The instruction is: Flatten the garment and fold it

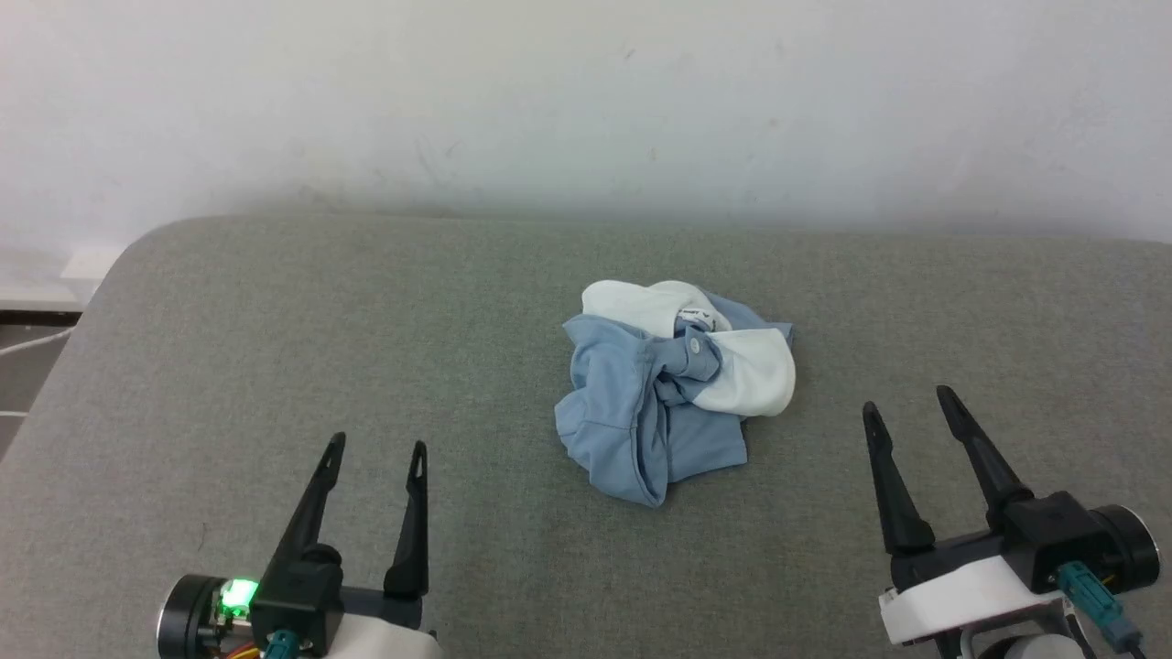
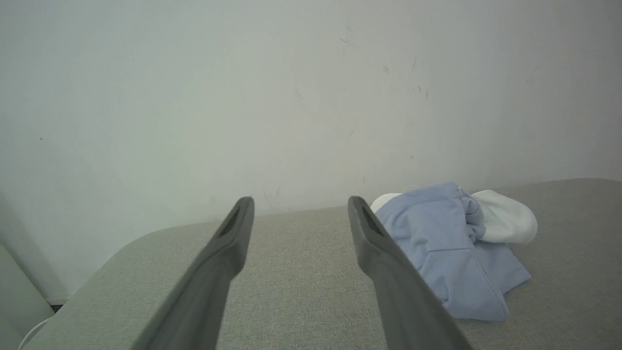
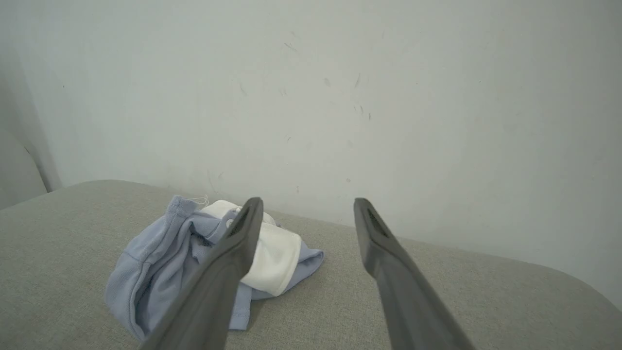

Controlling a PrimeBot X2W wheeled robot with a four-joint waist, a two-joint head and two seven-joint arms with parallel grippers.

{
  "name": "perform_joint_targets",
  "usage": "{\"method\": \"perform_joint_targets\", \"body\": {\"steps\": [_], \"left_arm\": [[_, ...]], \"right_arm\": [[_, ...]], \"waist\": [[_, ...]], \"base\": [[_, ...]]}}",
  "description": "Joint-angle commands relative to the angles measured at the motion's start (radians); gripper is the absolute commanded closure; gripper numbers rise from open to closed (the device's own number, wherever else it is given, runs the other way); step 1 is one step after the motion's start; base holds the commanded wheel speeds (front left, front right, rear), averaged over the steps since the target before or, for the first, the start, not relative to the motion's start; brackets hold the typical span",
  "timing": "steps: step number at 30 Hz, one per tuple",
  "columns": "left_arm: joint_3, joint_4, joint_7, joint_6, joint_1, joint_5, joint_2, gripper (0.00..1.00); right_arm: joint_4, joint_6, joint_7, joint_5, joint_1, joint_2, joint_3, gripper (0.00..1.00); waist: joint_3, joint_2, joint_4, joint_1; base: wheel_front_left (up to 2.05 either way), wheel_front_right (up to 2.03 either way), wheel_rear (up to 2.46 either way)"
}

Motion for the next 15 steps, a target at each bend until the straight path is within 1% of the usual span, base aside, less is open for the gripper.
{"method": "perform_joint_targets", "body": {"steps": [1, 4, 6, 8, 11, 13, 15], "left_arm": [[0.006, 0.005, -0.005, -0.010, -0.002, 0.007, -0.008, 0.00], [0.006, 0.015, -0.005, -0.029, -0.012, 0.006, -0.020, 0.00], [0.005, 0.022, -0.005, -0.040, -0.019, 0.008, -0.028, 0.00], [0.001, 0.025, -0.005, -0.051, -0.027, 0.011, -0.037, 0.00], [-0.001, 0.028, -0.005, -0.060, -0.039, 0.016, -0.054, 0.00], [0.005, 0.033, -0.005, -0.067, -0.052, 0.014, -0.064, 0.00], [0.006, 0.038, -0.005, -0.076, -0.065, 0.016, -0.074, 0.00]], "right_arm": [[0.003, -0.002, -0.005, 0.007, 0.010, 0.001, -0.003, 0.00], [0.016, -0.002, -0.005, 0.005, 0.006, 0.001, 0.000, 0.00], [0.048, -0.002, -0.004, -0.006, 0.005, 0.001, 0.013, 0.00], [0.089, -0.002, 0.028, 0.004, -0.011, -0.006, 0.028, 0.00], [0.148, -0.002, 0.157, 0.054, -0.062, -0.051, 0.047, 0.00], [0.185, -0.002, 0.283, 0.098, -0.108, -0.100, 0.079, 0.00], [0.205, -0.002, 0.398, 0.165, -0.166, -0.152, 0.112, 0.00]], "waist": [[0.010, 0.0000, 0.006, 0.0001], [0.025, 0.0000, 0.020, 0.0001], [0.036, 0.0000, 0.036, 0.0001], [0.049, 0.0000, 0.055, 0.0001], [0.077, 0.0000, 0.087, 0.0001], [0.099, 0.0000, 0.112, 0.0001], [0.123, 0.0000, 0.140, 0.0001]], "base": [[0.00, 0.00, 0.00], [0.00, 0.00, 0.00], [0.00, 0.00, 0.00], [0.00, 0.00, 0.00], [0.00, 0.00, 0.00], [0.00, 0.00, 0.00], [0.00, 0.00, 0.00]]}}
